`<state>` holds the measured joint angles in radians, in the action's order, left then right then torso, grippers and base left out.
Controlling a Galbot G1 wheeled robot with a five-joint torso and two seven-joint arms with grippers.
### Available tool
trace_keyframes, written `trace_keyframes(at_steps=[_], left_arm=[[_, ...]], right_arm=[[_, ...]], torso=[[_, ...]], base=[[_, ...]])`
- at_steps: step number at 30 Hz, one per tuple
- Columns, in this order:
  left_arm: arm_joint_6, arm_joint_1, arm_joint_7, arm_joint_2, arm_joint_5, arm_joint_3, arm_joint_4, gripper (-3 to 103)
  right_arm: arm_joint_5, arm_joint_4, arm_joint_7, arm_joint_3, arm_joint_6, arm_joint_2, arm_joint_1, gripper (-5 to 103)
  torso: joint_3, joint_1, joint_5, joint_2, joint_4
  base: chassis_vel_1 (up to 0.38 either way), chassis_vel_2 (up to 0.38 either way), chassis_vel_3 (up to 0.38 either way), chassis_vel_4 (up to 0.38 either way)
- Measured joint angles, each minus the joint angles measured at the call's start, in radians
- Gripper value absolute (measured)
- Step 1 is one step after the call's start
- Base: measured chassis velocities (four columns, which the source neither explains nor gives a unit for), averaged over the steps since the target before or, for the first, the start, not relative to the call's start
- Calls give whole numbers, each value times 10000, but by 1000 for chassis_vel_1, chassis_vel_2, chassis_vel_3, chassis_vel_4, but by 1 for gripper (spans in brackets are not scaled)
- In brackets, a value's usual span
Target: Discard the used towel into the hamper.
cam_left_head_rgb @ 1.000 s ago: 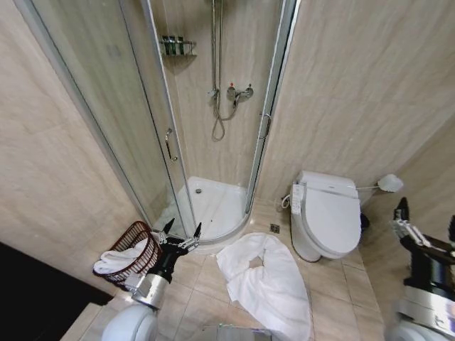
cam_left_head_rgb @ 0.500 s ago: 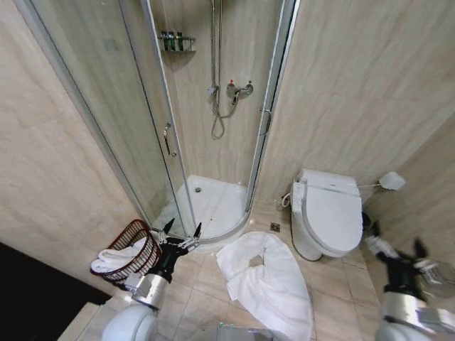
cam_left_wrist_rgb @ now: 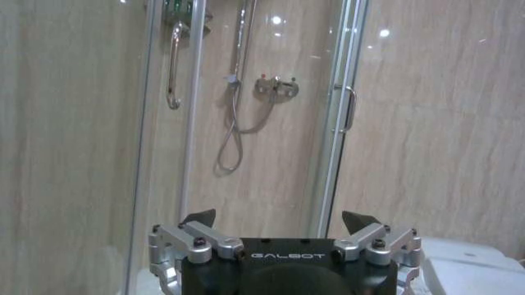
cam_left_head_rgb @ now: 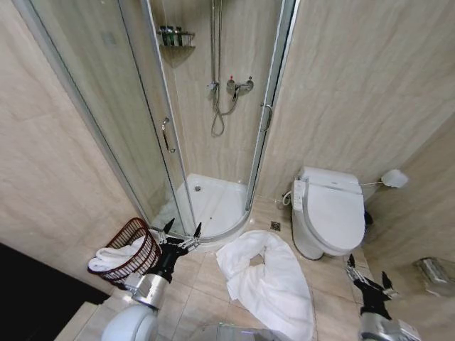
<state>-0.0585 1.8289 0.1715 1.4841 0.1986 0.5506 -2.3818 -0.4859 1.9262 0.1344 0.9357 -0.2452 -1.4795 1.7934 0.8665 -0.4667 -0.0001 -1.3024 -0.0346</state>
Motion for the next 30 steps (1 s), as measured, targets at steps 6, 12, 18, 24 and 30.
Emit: trace_keyframes(at_steps=[6,12,18,24,30], left_arm=[[0,0,0,0,0,0,0,100],[0,0,0,0,0,0,0,100],[0,0,0,0,0,0,0,100],[0,0,-1,0,0,1,0,100],[0,0,0,0,0,0,0,100]], right_arm=[[783,507,171,-146,420,-109,384,100],[1506,1207,-1029,-233,741,-617,756,100],[2631,1674,-1327,-368,696,-1270,692,100],[3418,1436,-1332,-159,398,-1314,665,100],[3043,1147,-1075,-175,-127,-1305,563,100]], torso=[[-180,144,-2,326,1],[-385,319,-2,703,0],[-550,455,0,1007,0],[-727,611,1,1338,0],[-902,760,0,1663,0]], base=[[0,0,0,0],[0,0,0,0],[0,0,0,0],[0,0,0,0],[0,0,0,0]])
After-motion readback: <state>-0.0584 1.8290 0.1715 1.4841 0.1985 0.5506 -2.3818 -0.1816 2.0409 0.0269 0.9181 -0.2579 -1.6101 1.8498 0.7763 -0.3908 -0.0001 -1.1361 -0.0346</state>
